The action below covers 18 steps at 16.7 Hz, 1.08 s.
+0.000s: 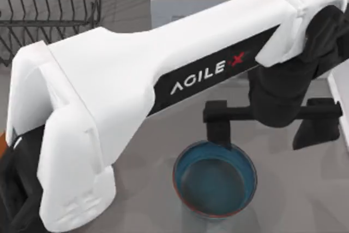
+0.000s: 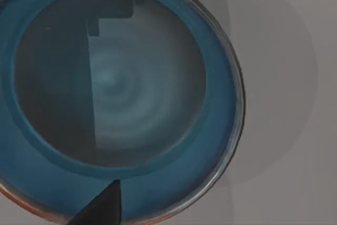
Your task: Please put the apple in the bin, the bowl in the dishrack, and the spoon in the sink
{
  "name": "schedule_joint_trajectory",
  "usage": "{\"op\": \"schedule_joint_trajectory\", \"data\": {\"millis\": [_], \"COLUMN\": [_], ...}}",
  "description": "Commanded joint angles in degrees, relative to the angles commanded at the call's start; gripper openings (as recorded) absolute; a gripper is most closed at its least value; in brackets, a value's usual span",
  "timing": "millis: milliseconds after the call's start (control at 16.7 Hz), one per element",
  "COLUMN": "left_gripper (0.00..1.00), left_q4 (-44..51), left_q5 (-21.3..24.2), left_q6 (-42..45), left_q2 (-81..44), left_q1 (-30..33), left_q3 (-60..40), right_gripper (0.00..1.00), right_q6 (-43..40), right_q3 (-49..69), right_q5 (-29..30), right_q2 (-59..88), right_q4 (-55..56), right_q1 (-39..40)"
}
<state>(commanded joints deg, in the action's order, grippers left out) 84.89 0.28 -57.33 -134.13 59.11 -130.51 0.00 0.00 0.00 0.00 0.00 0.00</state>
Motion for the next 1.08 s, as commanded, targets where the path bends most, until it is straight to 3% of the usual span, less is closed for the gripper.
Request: {"op": "schedule_joint_trajectory", "data": {"millis": [540,1080], "left_gripper": [1.0,1.0], "left_q4": [0.27,-20.31], "left_q5": [0.01,0.01], "left_q6": [-0.73,-0.73], "left_q2": [-1.9,-2.54], "left_q1": [0.69,0.75], "left_q3": [-0.72,19.19], "right_gripper": [1.0,1.0], "right_q6": [0.0,0.0], "right_q3": [0.0,0.0], "right_q5": [0.0,0.0], "right_q2": [0.0,0.0], "right_q4": [0.0,0.0], "right_q1": [0.0,0.0]}}
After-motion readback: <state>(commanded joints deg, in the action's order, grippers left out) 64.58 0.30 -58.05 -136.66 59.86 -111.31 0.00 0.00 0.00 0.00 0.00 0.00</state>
